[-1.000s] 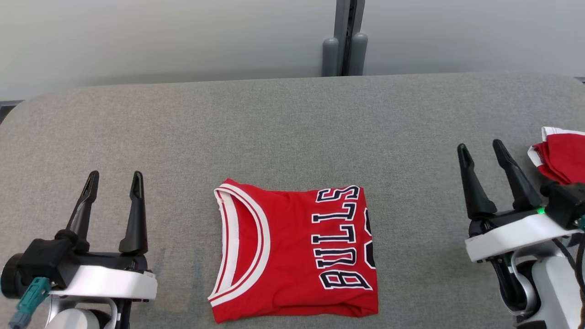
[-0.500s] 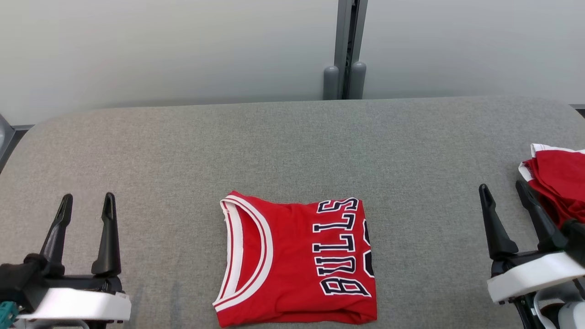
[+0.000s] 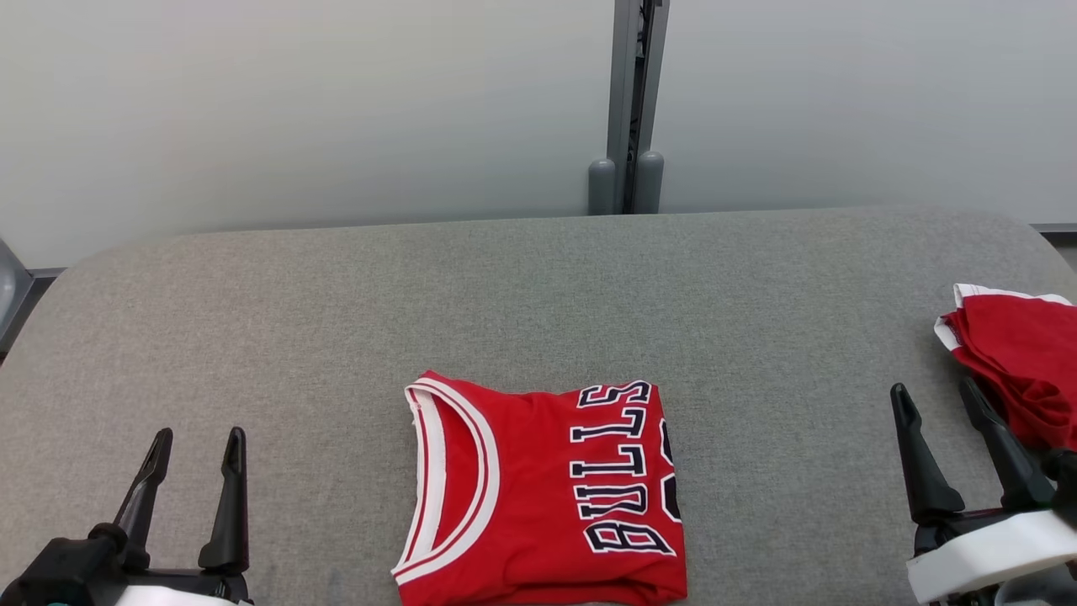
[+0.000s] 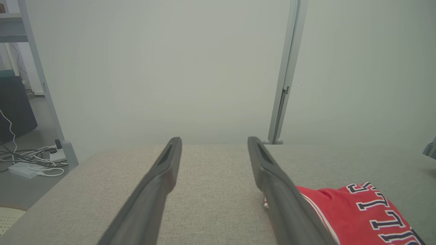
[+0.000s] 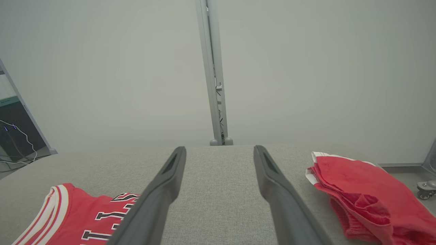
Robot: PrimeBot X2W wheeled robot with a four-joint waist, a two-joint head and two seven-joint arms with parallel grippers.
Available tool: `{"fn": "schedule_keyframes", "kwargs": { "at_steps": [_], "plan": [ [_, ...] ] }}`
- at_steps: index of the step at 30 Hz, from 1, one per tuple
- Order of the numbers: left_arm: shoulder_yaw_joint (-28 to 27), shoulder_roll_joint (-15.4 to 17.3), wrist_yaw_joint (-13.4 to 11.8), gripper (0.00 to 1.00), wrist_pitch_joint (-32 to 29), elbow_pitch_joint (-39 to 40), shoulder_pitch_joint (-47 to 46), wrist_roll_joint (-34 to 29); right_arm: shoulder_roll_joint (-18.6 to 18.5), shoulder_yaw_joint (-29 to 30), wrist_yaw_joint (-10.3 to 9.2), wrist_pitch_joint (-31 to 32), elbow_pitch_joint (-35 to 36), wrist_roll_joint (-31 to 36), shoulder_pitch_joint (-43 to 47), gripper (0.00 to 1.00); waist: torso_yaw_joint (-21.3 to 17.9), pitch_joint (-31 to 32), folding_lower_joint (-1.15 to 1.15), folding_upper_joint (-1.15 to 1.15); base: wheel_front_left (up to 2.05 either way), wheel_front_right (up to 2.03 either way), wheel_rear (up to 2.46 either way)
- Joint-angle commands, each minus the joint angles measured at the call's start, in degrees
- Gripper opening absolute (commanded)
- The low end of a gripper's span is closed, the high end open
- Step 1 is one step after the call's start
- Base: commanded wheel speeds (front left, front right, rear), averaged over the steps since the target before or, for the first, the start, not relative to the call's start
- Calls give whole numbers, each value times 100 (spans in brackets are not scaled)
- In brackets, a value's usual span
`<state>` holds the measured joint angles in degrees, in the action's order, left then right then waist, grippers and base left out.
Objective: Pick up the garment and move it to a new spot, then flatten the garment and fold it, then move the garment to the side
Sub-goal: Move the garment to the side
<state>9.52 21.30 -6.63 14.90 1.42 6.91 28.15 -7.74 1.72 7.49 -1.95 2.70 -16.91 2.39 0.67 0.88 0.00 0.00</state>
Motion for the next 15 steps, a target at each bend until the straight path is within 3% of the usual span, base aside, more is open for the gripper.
{"fn": "schedule_keyframes", "kwargs": {
  "at_steps": [1, 15],
  "plan": [
    [-7, 41, -12, 100, 12, -3, 62, -40, -10, 34, 1, 31, 29, 39, 63, 100, -6, 22, 0, 0, 0, 0, 0],
    [31, 138, -103, 100, -128, -48, 193, -22, 44, 73, 1, 186, 217, 89, 233, 100, -1, 178, 0, 0, 0, 0, 0]
  ]
}}
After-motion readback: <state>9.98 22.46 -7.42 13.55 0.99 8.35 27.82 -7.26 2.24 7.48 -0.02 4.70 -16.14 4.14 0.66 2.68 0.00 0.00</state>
